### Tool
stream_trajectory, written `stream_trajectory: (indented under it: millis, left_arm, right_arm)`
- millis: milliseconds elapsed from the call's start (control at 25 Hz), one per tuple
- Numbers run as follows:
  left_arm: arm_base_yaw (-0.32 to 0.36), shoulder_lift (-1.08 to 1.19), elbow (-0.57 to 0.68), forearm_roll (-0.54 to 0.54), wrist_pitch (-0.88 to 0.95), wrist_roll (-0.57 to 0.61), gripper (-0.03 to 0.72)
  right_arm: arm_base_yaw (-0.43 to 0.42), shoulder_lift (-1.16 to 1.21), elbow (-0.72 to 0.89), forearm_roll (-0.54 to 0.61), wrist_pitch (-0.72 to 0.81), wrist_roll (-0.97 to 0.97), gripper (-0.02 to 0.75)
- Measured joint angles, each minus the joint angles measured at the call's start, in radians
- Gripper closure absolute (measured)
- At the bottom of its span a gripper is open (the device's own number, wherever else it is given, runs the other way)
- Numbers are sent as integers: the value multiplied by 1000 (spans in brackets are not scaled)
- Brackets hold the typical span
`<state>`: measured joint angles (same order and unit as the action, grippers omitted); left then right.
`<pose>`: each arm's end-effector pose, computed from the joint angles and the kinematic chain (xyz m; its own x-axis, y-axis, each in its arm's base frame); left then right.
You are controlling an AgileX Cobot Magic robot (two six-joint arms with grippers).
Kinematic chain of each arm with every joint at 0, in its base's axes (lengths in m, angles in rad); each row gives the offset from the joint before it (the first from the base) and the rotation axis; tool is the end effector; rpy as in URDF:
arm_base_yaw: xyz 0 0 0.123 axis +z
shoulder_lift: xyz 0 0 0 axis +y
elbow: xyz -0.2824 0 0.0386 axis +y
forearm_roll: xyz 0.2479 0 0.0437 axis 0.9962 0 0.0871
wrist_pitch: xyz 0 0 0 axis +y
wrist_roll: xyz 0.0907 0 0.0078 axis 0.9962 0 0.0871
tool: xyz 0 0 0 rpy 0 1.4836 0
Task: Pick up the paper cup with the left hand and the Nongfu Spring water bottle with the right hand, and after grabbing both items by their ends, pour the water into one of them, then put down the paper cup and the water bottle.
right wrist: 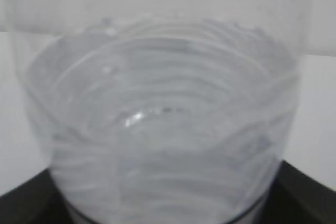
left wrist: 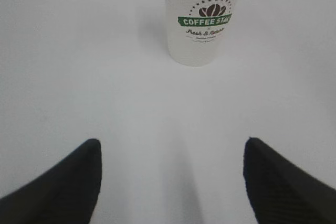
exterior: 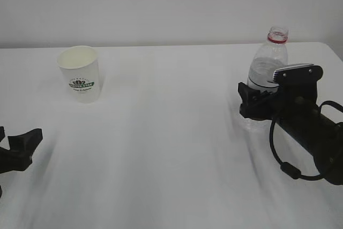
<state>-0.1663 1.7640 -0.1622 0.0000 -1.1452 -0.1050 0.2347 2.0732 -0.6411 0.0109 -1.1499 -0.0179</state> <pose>0.2100 -0.0352 0.1106 -0.3715 -0.0439 -0.9274 0.1273 0.9870 -0.0977 0.3276 0.0774 0.0947 -0.1855 -0.0582 -0.9809 -0.2256 0.9741 -0.0151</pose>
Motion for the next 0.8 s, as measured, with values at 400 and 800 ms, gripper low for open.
stream_trajectory:
  millis: [400,800]
  left_arm:
    - [0,0,0,0,0,0,93]
    - [0,0,0,25,0,0,95]
  right_arm:
    - [0,0,0,-11,0,-2,227]
    - [0,-103,4,-74,140,-24,228]
